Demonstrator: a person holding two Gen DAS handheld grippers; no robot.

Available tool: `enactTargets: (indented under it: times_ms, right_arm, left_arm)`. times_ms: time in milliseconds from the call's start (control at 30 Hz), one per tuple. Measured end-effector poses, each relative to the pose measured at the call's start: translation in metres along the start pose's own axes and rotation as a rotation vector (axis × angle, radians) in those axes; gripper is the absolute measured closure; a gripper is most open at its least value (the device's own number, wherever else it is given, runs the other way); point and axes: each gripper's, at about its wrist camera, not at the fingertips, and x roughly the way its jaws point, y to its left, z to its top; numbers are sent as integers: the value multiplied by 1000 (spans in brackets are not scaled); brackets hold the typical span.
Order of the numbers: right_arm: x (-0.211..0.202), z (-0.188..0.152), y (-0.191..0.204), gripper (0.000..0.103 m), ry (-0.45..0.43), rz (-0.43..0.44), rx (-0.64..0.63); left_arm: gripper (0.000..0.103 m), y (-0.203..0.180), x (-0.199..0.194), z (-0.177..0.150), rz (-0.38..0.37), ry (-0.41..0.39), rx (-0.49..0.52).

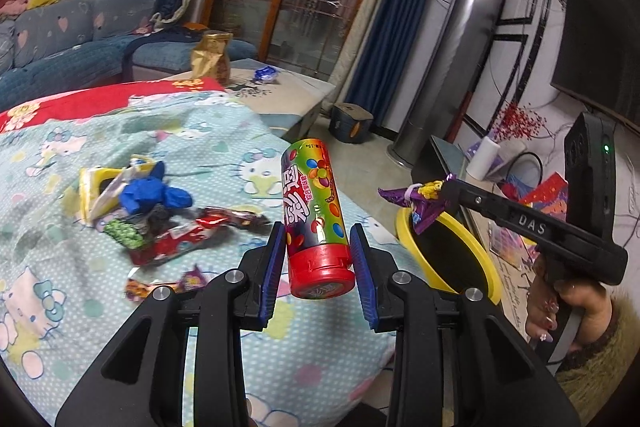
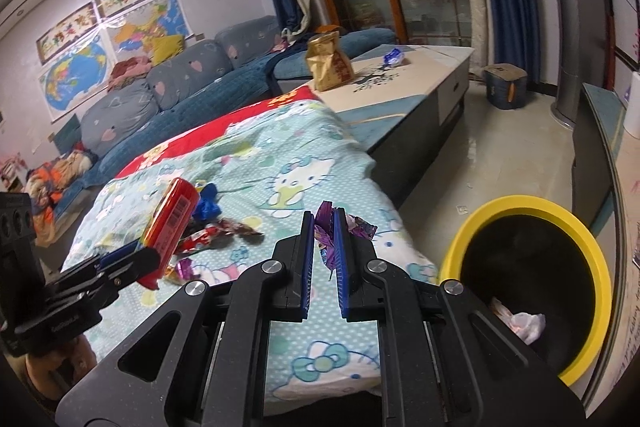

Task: Collect trash
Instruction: 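Carry the red tube and purple wrapper over the yellow bin and release both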

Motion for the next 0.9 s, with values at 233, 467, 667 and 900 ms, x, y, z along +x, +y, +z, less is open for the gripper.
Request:
enactTargets:
  times_ms: [233, 467, 667, 900]
  right_arm:
    - [-11, 0, -29, 96, -25, -50, 55]
    - [-23, 0, -56, 96, -45, -101, 110]
    - [-30, -2, -80, 96, -59, -152, 162]
    - [-36, -4, -105, 96, -71, -196, 215]
  left_arm:
    - [72, -25, 14, -1, -37, 16, 49]
    - [72, -48, 30, -6, -78, 42, 97]
    - [72, -71, 42, -11, -116, 62, 146]
    - [72, -100, 56, -14, -162, 80, 201]
